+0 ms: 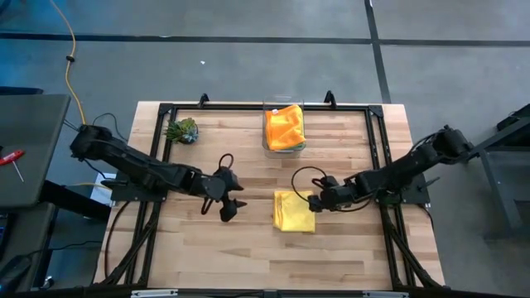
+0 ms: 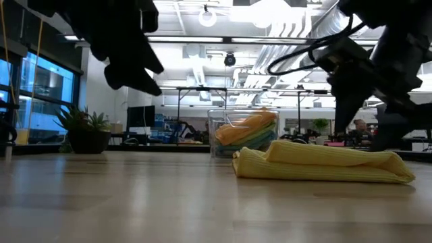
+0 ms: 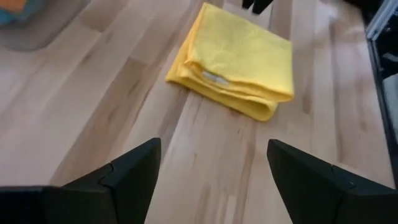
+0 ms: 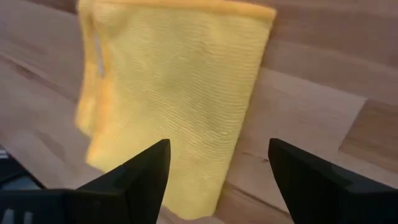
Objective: Fold microfiber towels
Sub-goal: Put the yellow microfiber cloth into the transparent bin
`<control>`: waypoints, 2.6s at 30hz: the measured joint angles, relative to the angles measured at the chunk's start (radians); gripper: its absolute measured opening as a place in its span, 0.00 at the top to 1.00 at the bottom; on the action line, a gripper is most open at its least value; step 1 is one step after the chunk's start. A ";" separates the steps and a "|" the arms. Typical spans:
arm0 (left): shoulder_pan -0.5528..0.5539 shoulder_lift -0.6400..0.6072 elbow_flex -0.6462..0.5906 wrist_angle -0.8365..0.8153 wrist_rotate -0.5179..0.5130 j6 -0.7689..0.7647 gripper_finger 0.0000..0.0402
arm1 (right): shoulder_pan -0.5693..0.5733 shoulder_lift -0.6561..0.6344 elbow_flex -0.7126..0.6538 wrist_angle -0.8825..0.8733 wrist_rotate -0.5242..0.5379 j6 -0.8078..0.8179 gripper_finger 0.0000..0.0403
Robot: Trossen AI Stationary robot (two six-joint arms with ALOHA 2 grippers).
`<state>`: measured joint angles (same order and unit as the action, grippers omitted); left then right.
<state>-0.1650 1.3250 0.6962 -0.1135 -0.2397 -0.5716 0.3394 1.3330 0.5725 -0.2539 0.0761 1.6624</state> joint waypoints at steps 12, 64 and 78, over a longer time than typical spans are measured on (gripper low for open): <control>-0.021 0.140 -0.001 0.054 0.078 -0.028 0.29 | 0.009 0.188 0.003 0.241 0.002 0.055 0.34; -0.132 -0.495 0.001 -0.059 -0.378 -0.001 0.29 | -0.122 -0.408 0.018 0.112 0.174 -0.354 1.00; -0.131 -0.501 0.001 -0.047 -0.391 -0.001 0.29 | -0.667 -0.336 0.290 0.054 -0.186 -0.773 1.00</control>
<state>-0.2958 0.8242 0.6971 -0.1608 -0.6307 -0.5728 -0.3272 0.9969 0.8622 -0.1997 -0.1100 0.8891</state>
